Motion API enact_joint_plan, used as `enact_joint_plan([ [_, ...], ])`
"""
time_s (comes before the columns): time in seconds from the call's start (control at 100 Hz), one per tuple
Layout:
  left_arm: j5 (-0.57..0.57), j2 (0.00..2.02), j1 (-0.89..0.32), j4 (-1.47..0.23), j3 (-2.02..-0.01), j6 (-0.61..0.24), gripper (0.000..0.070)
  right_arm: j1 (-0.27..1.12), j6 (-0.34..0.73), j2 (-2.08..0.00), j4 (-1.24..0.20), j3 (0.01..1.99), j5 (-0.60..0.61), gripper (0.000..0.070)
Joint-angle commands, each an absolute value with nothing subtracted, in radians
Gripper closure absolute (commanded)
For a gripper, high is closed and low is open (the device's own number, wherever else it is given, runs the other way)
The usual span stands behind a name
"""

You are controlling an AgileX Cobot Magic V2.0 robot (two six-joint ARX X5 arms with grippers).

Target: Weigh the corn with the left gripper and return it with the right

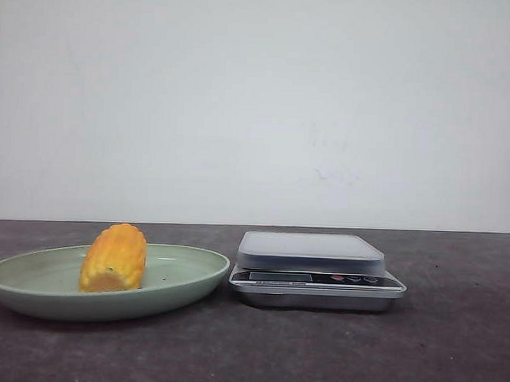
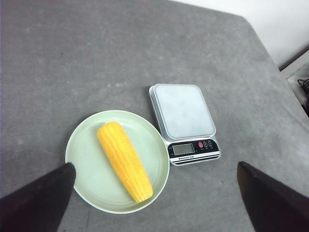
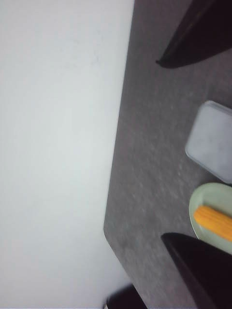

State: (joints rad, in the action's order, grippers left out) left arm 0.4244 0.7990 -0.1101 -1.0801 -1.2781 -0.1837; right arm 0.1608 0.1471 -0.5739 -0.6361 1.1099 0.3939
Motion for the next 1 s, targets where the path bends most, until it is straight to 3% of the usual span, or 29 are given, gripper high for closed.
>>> enact_joint_plan([
  [0.0, 0.427, 0.803, -0.114, -1.082, -1.298, -0.165, 0.0, 0.162, 0.179, -0.58, -0.637, 1.12, 0.404, 0.0],
  [0.25, 0.416, 0.848, -0.115, -1.098, -1.264, -0.302, 0.0, 0.162, 0.213, -0.581, -0.641, 1.12, 0.421, 0.0],
  [0.38, 0.416, 0.936, -0.147, -1.09, -1.221, -0.306, 0.0, 0.162, 0.229, -0.581, -0.629, 1.12, 0.42, 0.0],
  [0.72, 0.346, 1.311, -0.324, -0.79, -1.16, -0.404, 0.0, 0.162, 0.228, -0.581, -0.63, 1.12, 0.42, 0.0],
  [0.99, 0.329, 1.626, -0.385, -0.755, -1.16, -0.409, 0.0, 0.162, 0.228, -0.574, -0.678, 1.12, 0.422, 0.0],
])
